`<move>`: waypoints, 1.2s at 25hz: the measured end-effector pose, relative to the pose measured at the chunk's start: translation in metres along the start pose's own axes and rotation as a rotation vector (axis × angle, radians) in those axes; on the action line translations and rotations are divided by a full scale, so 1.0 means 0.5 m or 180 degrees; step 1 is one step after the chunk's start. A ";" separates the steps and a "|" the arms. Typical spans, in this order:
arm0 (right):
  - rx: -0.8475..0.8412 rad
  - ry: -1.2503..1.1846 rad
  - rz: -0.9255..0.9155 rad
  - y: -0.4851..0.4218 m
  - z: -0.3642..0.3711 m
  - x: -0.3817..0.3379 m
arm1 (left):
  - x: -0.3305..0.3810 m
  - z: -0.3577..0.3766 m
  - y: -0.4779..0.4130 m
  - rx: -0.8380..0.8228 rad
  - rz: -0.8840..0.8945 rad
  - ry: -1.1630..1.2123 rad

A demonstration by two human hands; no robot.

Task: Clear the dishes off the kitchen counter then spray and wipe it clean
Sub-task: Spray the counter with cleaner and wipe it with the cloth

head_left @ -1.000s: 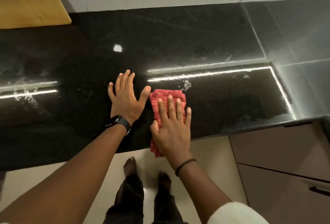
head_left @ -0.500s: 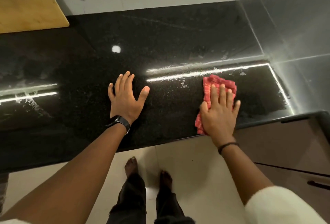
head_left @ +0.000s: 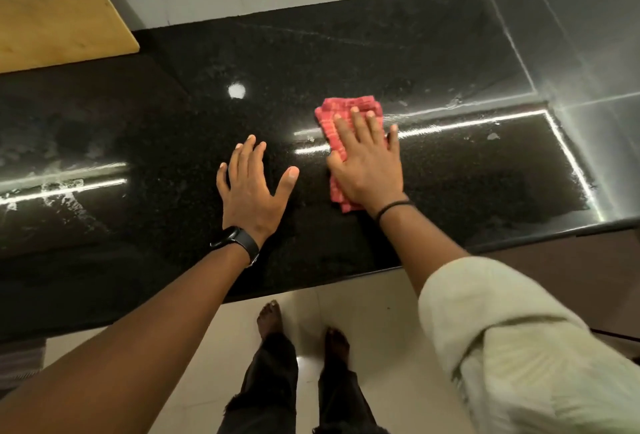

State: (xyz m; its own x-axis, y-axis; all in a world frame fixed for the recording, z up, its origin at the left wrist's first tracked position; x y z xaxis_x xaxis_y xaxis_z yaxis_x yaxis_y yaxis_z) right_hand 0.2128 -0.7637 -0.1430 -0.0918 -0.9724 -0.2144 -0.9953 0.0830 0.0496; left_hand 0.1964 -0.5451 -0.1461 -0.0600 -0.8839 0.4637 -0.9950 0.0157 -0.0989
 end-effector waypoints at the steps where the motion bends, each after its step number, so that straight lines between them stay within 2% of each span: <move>1: 0.0021 0.0042 0.0141 -0.023 -0.009 0.047 | 0.003 -0.003 -0.014 0.0022 0.0038 0.0063; 4: 0.0169 -0.0037 0.0839 -0.003 -0.032 0.177 | 0.011 -0.006 -0.110 0.0125 0.0274 -0.0017; 7: 0.0182 -0.0020 0.1246 0.108 -0.031 0.178 | 0.006 0.007 -0.178 0.0108 -0.0067 -0.0121; 10: -0.0006 0.0054 0.0816 0.152 -0.005 0.074 | 0.027 0.037 -0.214 0.0018 0.0054 -0.0179; 12: -0.0083 0.0054 0.0439 0.110 0.006 0.006 | 0.046 0.047 -0.243 -0.0040 0.0184 -0.0171; 19: 0.0096 -0.0049 0.0017 -0.238 0.022 -0.090 | 0.047 0.066 -0.269 0.0059 0.0042 -0.0207; 25: 0.0059 -0.0170 0.0092 -0.447 -0.005 -0.034 | 0.038 0.070 -0.278 0.0101 0.0030 -0.0236; 30: 0.0322 -0.0198 0.0801 -0.392 -0.014 0.044 | 0.042 0.067 -0.277 0.0101 0.0048 -0.0231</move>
State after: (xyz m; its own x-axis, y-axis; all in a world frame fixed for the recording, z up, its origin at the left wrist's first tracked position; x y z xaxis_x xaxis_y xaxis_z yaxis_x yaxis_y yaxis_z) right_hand 0.4061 -0.8028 -0.1506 -0.3350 -0.9035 -0.2674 -0.9387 0.3445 0.0119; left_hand 0.3357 -0.5815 -0.1523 -0.0680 -0.9152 0.3971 -0.9909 0.0155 -0.1339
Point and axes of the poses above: each hand's wrist, its own y-axis away from the middle knuckle, its own z-axis out of the palm, x = y × z, the point moved 3 cm from there along -y, towards the middle knuckle, and after that the axes turned 3 degrees about x, right-handed, at the moved point
